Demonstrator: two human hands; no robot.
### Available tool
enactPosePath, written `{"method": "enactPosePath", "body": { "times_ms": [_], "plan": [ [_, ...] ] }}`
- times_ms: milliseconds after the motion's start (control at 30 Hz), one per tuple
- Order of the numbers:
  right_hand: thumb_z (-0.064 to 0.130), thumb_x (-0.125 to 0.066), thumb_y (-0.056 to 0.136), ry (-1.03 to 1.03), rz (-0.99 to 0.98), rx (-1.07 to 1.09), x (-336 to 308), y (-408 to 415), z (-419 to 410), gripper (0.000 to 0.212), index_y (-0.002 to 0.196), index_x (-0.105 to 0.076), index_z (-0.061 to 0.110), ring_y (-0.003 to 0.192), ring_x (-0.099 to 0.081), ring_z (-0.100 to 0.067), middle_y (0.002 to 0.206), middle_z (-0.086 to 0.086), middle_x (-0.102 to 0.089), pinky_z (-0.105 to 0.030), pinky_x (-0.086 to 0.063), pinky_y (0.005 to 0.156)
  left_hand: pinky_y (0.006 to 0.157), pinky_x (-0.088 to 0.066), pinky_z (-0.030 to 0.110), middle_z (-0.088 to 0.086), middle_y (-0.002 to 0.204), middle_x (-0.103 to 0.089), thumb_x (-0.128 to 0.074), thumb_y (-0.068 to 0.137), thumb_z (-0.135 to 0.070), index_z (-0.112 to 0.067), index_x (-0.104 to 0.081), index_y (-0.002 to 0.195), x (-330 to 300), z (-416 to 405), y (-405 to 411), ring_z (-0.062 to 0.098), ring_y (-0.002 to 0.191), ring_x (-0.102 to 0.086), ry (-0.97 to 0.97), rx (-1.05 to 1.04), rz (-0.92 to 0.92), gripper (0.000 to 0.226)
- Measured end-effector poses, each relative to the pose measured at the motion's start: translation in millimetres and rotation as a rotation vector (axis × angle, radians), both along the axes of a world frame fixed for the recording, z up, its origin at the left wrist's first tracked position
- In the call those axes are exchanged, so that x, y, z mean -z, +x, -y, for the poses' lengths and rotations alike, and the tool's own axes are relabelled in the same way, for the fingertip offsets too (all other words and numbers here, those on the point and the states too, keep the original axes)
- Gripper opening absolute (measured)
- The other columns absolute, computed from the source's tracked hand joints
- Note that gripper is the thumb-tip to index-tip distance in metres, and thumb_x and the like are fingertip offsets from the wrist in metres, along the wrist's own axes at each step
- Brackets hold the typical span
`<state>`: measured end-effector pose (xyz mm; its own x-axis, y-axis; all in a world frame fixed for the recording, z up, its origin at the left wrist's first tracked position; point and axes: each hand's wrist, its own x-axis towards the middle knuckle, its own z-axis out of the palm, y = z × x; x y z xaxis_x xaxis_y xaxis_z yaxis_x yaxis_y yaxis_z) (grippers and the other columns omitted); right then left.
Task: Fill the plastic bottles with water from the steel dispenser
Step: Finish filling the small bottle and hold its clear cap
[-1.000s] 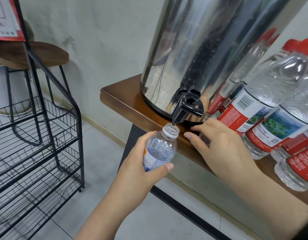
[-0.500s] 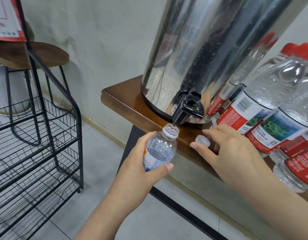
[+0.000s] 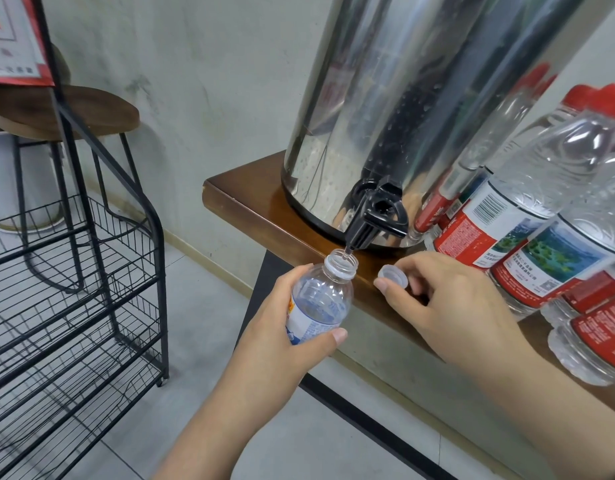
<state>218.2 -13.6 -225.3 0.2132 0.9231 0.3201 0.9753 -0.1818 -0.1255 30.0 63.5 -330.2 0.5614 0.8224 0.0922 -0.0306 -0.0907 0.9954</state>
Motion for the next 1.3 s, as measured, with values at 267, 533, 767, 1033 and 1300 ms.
{"method": "enactPosePath", "body": {
  "times_ms": [267,533,767,1033,1300],
  "plan": [
    [0.057,-0.054,0.092,0.049,0.028,-0.070,4.6,-1.6,-3.7,0.026,0.102,-0.067,0.036,0.070,-0.054,-0.004,0.070,0.020,-0.048,-0.026,-0.042,0.054,0.086,-0.049,0.005,-0.026,0.130,-0.060,-0.082,0.084,-0.032,-0.059,-0.040,0.135,3.6,-1.6,0.3,0.002,0.121,-0.059,0.004,0.015,0.008,0.072],
    [0.056,-0.052,0.094,0.072,0.086,-0.044,8.4,-4.9,-4.7,0.030,0.102,-0.068,0.032,0.071,-0.052,0.005,0.076,0.032,-0.044,-0.017,-0.037,0.055,0.092,-0.052,0.011,-0.025,0.130,-0.060,-0.083,0.083,-0.032,-0.059,-0.039,0.137,5.3,-2.4,0.3,0.005,0.123,-0.060,0.013,0.005,-0.003,0.074],
    [0.058,-0.047,0.095,0.069,0.102,-0.006,8.9,-7.4,-5.9,0.031,0.104,-0.066,0.034,0.068,-0.050,0.005,0.075,0.030,-0.044,-0.014,-0.031,0.054,0.089,-0.051,0.008,-0.026,0.130,-0.060,-0.084,0.083,-0.031,-0.060,-0.039,0.135,6.1,-2.4,1.0,0.004,0.122,-0.060,0.010,0.005,0.003,0.074],
    [0.058,-0.048,0.095,0.048,0.078,0.002,7.6,-7.5,-4.8,0.027,0.104,-0.063,0.038,0.072,-0.051,0.007,0.074,0.031,-0.045,-0.017,-0.031,0.056,0.087,-0.050,0.006,-0.025,0.131,-0.059,-0.083,0.084,-0.029,-0.056,-0.039,0.137,6.5,-2.0,2.1,0.005,0.122,-0.060,0.005,0.006,0.005,0.075],
    [0.061,-0.049,0.093,0.040,0.028,0.009,8.0,-4.5,-5.2,0.026,0.103,-0.062,0.040,0.074,-0.053,0.005,0.070,0.028,-0.045,-0.016,-0.027,0.057,0.081,-0.049,0.004,-0.024,0.124,-0.062,-0.086,0.078,-0.038,-0.054,-0.039,0.131,9.0,0.0,4.1,0.004,0.114,-0.063,0.002,-0.064,-0.034,0.072]
  ]
}}
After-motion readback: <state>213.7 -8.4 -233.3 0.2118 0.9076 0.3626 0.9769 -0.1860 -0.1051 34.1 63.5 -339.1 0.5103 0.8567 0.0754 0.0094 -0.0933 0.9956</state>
